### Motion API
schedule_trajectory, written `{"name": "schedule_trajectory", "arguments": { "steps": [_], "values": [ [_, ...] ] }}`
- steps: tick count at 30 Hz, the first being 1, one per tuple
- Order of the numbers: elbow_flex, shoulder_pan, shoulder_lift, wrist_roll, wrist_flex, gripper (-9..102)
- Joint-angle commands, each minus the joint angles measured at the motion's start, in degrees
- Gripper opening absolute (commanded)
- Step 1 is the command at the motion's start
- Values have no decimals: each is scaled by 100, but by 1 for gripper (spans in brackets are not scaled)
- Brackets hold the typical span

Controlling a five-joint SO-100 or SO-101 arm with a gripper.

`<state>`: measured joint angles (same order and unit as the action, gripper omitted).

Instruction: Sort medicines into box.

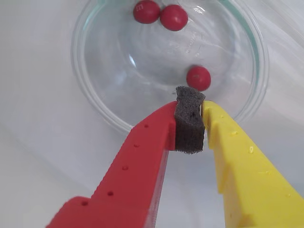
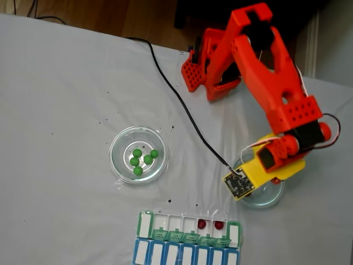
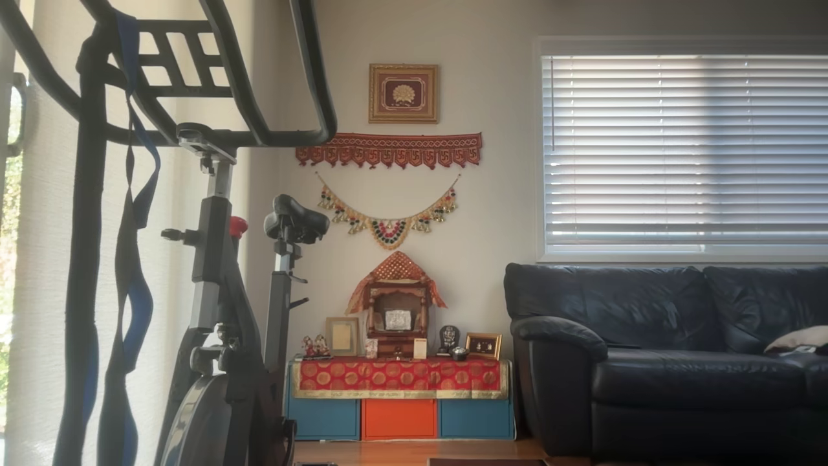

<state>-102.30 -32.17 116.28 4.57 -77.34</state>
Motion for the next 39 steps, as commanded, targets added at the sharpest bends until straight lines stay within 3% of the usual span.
{"name": "schedule_trajectory", "arguments": {
  "steps": [1,21,28,39],
  "values": [
    [176,-141,-88,-369,105,2],
    [-624,-536,-79,-2312,686,2],
    [-1266,-589,193,-2610,1222,2],
    [-1222,-580,352,-3155,1151,3]
  ]
}}
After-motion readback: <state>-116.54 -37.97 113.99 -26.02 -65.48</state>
